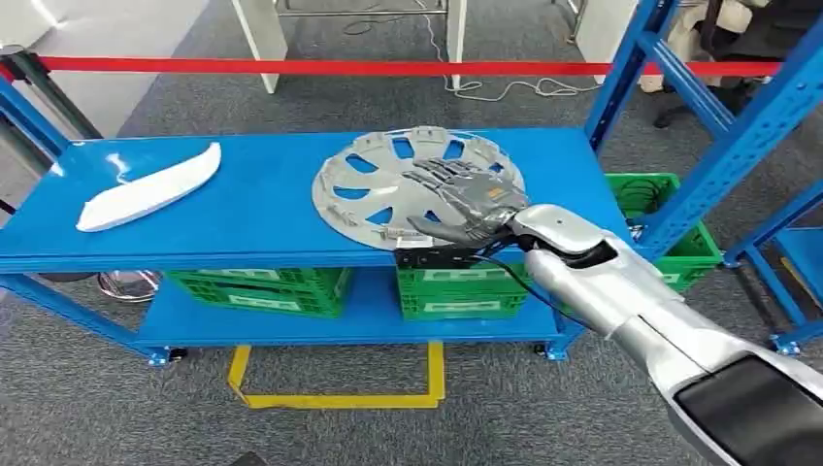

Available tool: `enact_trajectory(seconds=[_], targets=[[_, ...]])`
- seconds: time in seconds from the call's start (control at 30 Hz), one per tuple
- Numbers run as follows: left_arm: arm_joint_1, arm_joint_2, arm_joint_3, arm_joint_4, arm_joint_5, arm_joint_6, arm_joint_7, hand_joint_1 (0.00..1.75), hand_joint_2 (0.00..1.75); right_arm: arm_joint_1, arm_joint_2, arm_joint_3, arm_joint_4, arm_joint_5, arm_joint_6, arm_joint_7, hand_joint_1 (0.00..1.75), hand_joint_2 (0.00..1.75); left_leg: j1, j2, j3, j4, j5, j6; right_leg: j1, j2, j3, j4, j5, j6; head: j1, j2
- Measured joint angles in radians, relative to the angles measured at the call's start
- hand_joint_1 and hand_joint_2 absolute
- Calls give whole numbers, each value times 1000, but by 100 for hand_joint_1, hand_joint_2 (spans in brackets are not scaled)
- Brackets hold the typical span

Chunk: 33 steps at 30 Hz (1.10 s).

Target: Take the parts from the cabinet and place them on the table.

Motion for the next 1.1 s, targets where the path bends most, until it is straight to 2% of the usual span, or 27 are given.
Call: enact_trajectory(seconds=[0.1, 0.13, 0.17, 0.2, 0.27, 0.3, 0.33, 0.37, 0.43, 0.5, 0.53, 0.6, 0.63, 0.67, 0.7, 0.77, 0.8, 0.83, 0.87, 0.9, 0.93, 0.97, 1.0, 1.1], targets=[[2, 0, 0, 0, 0, 2, 1, 0, 0, 2, 0, -1, 3, 0, 1, -1, 0, 0, -1, -1, -2, -1, -10, 16, -2, -4, 2, -9, -4, 15, 1, 0], [3, 0, 0, 0, 0, 2, 1, 0, 0, 2, 0, -2, 3, 0, 1, -1, 0, 0, 5, 0, 7, -12, -8, 22, -4, -4, -10, -3, -16, 21, 1, 0], [2, -1, 0, 0, 0, 2, 1, 0, 0, 0, 0, -2, 3, -1, 1, -1, 0, 0, 3, 0, 12, -14, -10, 27, -4, -5, -21, 30, -33, 21, 5, 0], [2, 0, 0, 0, 0, 3, 1, 0, 0, -2, 0, -2, 3, -1, 1, -1, 0, 0, 3, 0, 14, -14, -14, 32, -3, -4, -55, 96, -61, 20, 6, 0], [0, 0, 0, 0, 0, 3, 1, 0, 0, 4, 0, -1, 6, -2, 2, -1, 0, 0, 1, 0, 18, -13, -20, 40, -4, -4, -151, 260, -115, 22, 6, 0], [0, 0, 0, 0, 0, 3, 1, 0, 0, 9, 0, 0, 9, -2, 3, -1, 0, 0, 0, 0, 21, -12, -24, 42, -4, -4, -187, 309, -118, 23, 6, 0], [1, 0, 0, 0, 0, 2, 1, 0, 0, 13, 0, 1, 11, -2, 3, -1, 0, 0, 0, -1, 26, -12, -28, 42, -4, -4, -201, 309, -96, 23, 6, 0], [3, 0, 0, 0, 0, 2, 1, 0, 0, 14, 0, 2, 13, -2, 3, -1, 0, 0, 0, -2, 35, -11, -35, 41, -4, -4, -188, 261, -47, 21, 7, 0], [4, -1, 0, 0, 0, 2, 1, 0, 0, 12, 0, 0, 16, -6, 3, -2, 0, 0, 0, -4, 56, -8, -51, 35, -4, -6, -115, 79, 69, 15, 7, 0], [1, 0, 0, 0, 3, 4, 1, 0, 0, 7, 0, -1, 18, -11, 5, -3, 0, 0, -6, -5, 58, -1, -60, 26, 1, -6, -71, 17, 64, 12, 5, 0], [0, 0, 0, 0, 9, 7, 3, 0, 0, 5, 0, -1, 18, -12, 6, -5, 0, 0, -3, -4, 54, -1, -60, 23, 3, -5, -69, 13, 52, 6, 2, 0], [0, -1, 0, 0, 10, 11, 3, 0, 0, 6, -1, -2, 21, -13, 10, -5, 0, 0, -2, -3, 59, -8, -60, 16, 6, -3, -68, 10, 50, -1, 4, 0], [1, 2, 0, 0, 11, 11, 3, 0, 0, 5, 0, -3, 22, -12, 11, -5, 0, 0, -3, -4, 59, -6, -70, 9, -5, -4, -59, 0, 52, -5, 3, 0], [2, 1, 0, 0, 11, 13, 3, 0, 0, 5, 0, -3, 22, -13, 11, -5, 0, 0, -2, -2, 55, 13, -82, 2, -6, -4, -53, -2, 51, -8, 0, 0], [1, -1, 0, 0, 11, 13, 3, 0, 0, 3, 1, -3, 22, -13, 11, -6, 0, 0, 0, -1, 32, 64, -109, -3, -7, -5, -49, -2, 48, -13, -7, 0], [0, -1, 0, 0, 11, 14, 3, 0, 0, 4, 2, -2, 24, -13, 13, -6, 0, 0, 6, -1, -48, 225, -172, -11, -6, -5, -43, -2, 42, -18, -6, 0], [1, -1, 0, 0, 11, 14, 3, 0, 0, 6, 2, -1, 26, -13, 14, -6, 0, 0, 6, 0, -84, 289, -189, -13, -6, -5, -41, -1, 40, -18, -7, 0], [4, -1, 0, 0, 11, 16, 4, 0, 0, 8, 2, -1, 27, -13, 18, -6, 0, 0, 6, 0, -98, 301, -176, -14, -6, -5, -38, -1, 38, -18, -6, 0], [4, -1, 0, 0, 12, 21, 6, 0, 0, 9, 2, 0, 29, -13, 19, -6, 0, 0, 6, 0, -89, 269, -142, -13, -6, -4, -36, -1, 36, -17, -6, 0], [4, -1, 0, 0, 13, 25, 8, 0, 0, 9, 2, -1, 30, -14, 19, -8, 0, 175, 7, 0, -62, 196, -90, -11, -6, -3, -32, -1, 34, -17, -6, 0], [3, -1, 0, 0, 14, 28, 9, 0, 0, 9, 3, -1, 32, -16, 19, -11, 0, 175, 7, 0, -22, 101, -35, -8, -6, -2, -27, -1, 31, -14, -6, 0], [2, -1, 0, 0, 15, 30, 10, 0, 0, 9, 4, -1, 32, -19, 18, -16, 0, 175, 6, 0, 7, 23, -5, -4, -6, -2, -25, -1, 28, -9, -6, 0], [1, -2, 0, 0, 15, 31, 13, 0, 0, 9, 4, -1, 35, -24, 16, -22, 0, 175, 1, 0, 18, 10, -19, -2, 1, -1, -29, 0, 26, -5, -7, 0], [1, -2, 0, 0, 18, 35, 18, 0, 0, 18, 5, 2, 42, -32, 23, -35, 0, 175, -2, -2, 18, -3, -26, 8, -1, -2, -31, -7, 31, 7, -6, 0]])
